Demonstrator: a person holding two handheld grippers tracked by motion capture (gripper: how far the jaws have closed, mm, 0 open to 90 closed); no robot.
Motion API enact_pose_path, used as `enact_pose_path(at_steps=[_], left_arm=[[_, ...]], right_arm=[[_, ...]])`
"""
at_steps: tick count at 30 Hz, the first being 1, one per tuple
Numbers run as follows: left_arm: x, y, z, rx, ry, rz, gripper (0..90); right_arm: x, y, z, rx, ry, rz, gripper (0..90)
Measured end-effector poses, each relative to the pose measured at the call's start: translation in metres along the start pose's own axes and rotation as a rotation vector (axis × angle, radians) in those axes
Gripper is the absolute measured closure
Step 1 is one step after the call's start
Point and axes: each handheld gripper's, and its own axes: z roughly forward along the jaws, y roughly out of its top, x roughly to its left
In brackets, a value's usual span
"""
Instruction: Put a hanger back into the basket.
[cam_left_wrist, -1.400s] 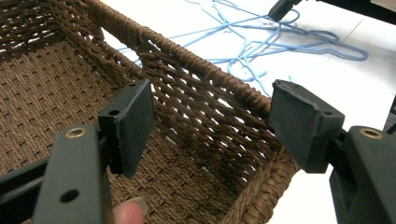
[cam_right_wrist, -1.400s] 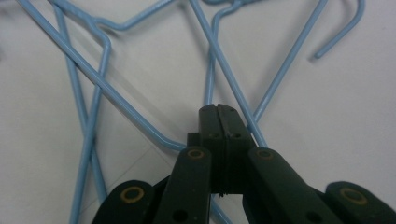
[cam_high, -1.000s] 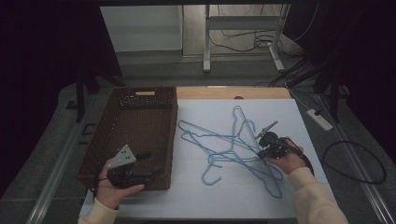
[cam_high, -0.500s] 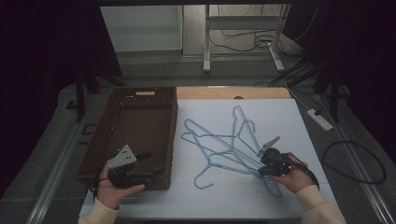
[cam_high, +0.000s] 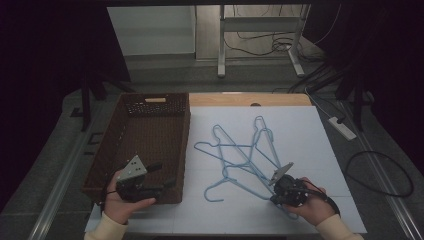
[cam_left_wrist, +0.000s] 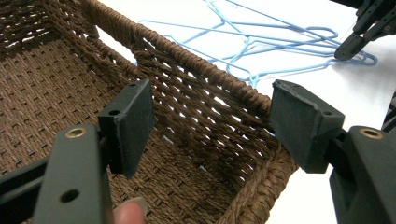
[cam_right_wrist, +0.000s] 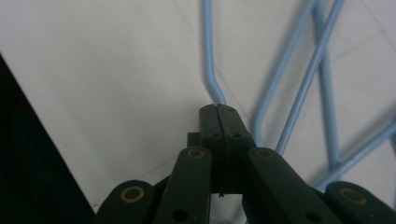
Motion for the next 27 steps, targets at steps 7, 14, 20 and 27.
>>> enact_pose_path(at_steps=[7, 14, 20, 27], left_arm=[[0.001, -0.001, 0.0, 0.002, 0.0, -0.003, 31.3], [0.001, -0.001, 0.001, 0.002, -0.001, 0.0, 31.3], [0.001, -0.001, 0.0, 0.001, 0.0, -0.002, 31.3], [0.004, -0.002, 0.0, 0.002, 0.002, -0.008, 31.4]], right_arm=[[0.023, 0.008, 0.007, 0.025, 0.055, -0.065, 90.0], [0.02, 0.015, 0.006, -0.037, 0.024, -0.067, 90.0], [-0.004, 0.023, 0.009, -0.068, -0.038, 0.003, 90.0], [0.008, 0.023, 0.019, -0.038, 0.035, -0.023, 90.0]])
